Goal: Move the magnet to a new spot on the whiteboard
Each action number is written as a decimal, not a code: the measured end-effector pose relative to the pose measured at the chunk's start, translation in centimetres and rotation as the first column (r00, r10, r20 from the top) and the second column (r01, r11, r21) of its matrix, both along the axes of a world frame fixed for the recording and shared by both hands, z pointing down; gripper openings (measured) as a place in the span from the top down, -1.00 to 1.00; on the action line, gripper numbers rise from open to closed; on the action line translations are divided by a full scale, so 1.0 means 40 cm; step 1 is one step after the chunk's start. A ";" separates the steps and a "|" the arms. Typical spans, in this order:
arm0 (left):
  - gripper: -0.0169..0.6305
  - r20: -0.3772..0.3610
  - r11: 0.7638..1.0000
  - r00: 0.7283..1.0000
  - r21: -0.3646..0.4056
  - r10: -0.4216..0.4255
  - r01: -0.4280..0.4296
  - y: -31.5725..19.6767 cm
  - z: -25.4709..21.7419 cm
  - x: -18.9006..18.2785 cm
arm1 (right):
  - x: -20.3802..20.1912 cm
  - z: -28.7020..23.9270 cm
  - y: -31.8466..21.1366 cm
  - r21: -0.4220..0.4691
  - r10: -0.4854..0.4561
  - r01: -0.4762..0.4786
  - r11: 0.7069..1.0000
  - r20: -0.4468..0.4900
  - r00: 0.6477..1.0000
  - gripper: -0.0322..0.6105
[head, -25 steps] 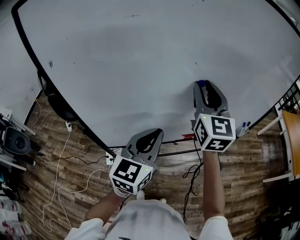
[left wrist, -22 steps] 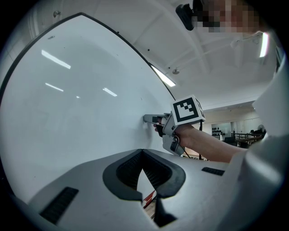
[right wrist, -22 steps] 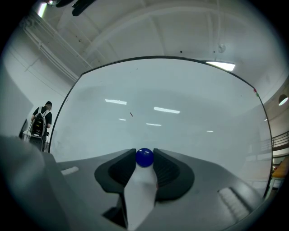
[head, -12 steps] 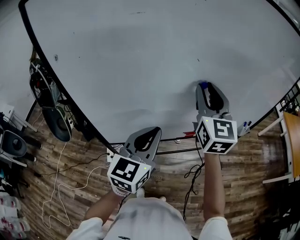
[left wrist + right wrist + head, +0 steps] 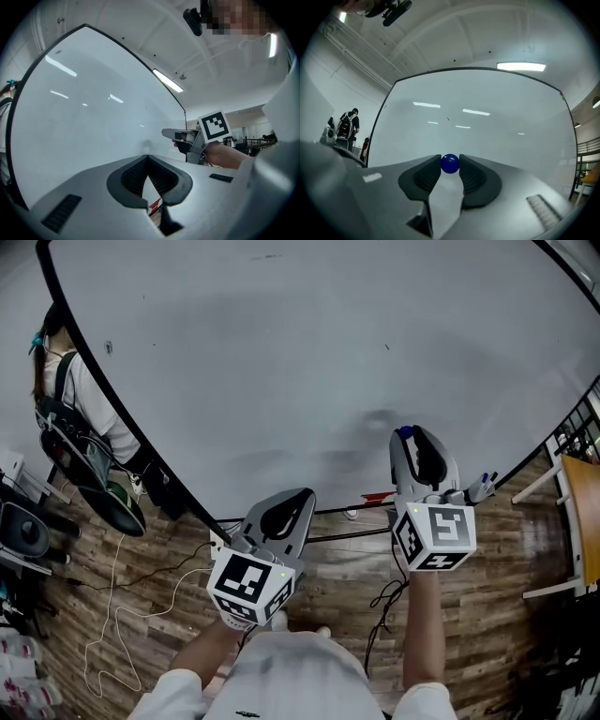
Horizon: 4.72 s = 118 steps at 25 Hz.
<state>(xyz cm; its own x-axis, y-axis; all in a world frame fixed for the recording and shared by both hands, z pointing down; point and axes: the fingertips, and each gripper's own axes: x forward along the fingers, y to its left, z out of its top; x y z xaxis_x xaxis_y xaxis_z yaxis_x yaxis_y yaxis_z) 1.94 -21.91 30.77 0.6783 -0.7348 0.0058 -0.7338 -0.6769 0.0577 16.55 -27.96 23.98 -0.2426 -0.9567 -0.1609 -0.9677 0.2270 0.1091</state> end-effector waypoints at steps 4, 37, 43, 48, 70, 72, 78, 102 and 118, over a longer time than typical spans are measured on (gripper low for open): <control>0.93 0.000 1.000 1.000 -0.005 -0.008 0.008 0.014 0.010 -0.010 | 0.011 0.027 0.049 0.000 0.022 -0.022 1.000 0.036 0.999 0.49; 0.93 0.028 0.998 0.999 -0.039 -0.044 0.045 0.073 0.092 -0.057 | 0.038 0.242 0.297 -0.034 0.062 -0.060 0.998 0.059 0.996 0.49; 0.93 0.026 0.998 0.998 -0.040 -0.051 0.052 0.084 0.093 -0.061 | 0.009 0.232 0.296 -0.022 0.016 -0.016 1.000 0.034 0.999 0.49; 0.93 0.029 0.996 0.997 -0.046 -0.074 0.075 0.089 0.098 -0.083 | -0.048 0.218 0.278 -0.010 -0.040 0.040 0.999 0.019 0.999 0.49; 0.93 0.014 0.972 0.973 -0.051 -0.229 0.230 0.072 0.092 -0.244 | -0.386 0.120 0.088 0.068 -0.277 0.280 0.957 -0.060 0.959 0.49; 0.93 0.013 0.970 0.971 -0.046 -0.237 0.237 0.069 0.082 -0.260 | -0.419 0.103 0.072 0.075 -0.285 0.290 0.954 -0.066 0.956 0.49; 0.93 0.011 0.967 0.968 -0.029 -0.251 0.251 0.058 0.062 -0.278 | -0.473 0.073 0.025 0.082 -0.274 0.280 0.956 -0.072 0.959 0.49; 0.93 0.001 0.951 0.951 -0.023 -0.308 0.308 0.074 0.051 -0.375 | -0.522 0.090 -0.112 0.071 -0.077 0.092 0.993 -0.189 0.979 0.49; 0.93 -0.010 0.950 0.950 -0.023 -0.311 0.310 0.063 0.049 -0.395 | -0.525 0.101 -0.132 0.100 0.009 0.013 0.995 -0.212 0.977 0.48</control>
<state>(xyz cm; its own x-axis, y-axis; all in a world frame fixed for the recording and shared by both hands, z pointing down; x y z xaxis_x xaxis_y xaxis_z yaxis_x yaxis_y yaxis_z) -13.87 -19.38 32.73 0.4166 -0.9089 0.0158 -0.9066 -0.4142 0.0807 -4.46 -33.25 28.04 -0.2836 -0.9378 -0.2003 -0.9196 0.2067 0.3342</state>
